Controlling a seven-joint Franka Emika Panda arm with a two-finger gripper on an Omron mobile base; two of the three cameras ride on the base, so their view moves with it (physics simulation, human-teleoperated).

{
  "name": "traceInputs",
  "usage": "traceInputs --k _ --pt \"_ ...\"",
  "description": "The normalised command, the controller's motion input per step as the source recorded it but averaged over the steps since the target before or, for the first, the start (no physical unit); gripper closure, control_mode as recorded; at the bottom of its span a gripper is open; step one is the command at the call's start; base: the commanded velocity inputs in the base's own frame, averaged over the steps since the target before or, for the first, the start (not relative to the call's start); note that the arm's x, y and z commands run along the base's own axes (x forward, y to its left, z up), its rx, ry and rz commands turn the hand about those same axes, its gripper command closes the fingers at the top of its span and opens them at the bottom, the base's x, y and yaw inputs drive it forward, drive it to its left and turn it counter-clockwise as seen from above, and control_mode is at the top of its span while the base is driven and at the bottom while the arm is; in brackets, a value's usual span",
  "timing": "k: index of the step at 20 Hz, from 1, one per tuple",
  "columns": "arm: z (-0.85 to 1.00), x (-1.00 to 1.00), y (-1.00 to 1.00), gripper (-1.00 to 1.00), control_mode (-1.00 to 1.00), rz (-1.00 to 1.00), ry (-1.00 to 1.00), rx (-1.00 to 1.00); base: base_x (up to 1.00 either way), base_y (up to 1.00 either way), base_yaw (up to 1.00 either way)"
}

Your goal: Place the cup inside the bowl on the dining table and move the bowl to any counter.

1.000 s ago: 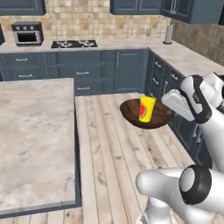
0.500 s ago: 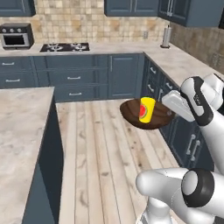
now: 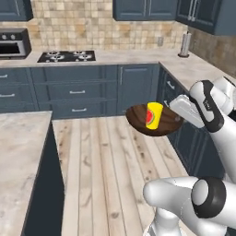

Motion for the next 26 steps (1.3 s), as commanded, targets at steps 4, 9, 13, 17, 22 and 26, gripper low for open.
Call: traceInputs --k 4,9,13,17,22,26 --pt "0.0 0.0 0.0 1.0 1.0 0.0 0.0 0.0 1.0 -0.3 0.0" --pt "0.0 0.0 0.0 1.0 1.0 0.0 0.0 0.0 0.98 -0.34 0.0" --pt "0.0 0.0 0.0 1.0 1.0 0.0 0.0 0.0 0.96 -0.31 0.0" --pt "0.0 0.0 0.0 1.0 1.0 0.0 0.0 0.0 0.9 -0.33 0.0" --pt "0.0 0.0 0.0 1.0 1.0 0.0 0.0 0.0 0.94 -0.22 0.0" --pt "0.0 0.0 0.0 1.0 1.0 0.0 0.0 0.0 1.0 -0.01 0.0"
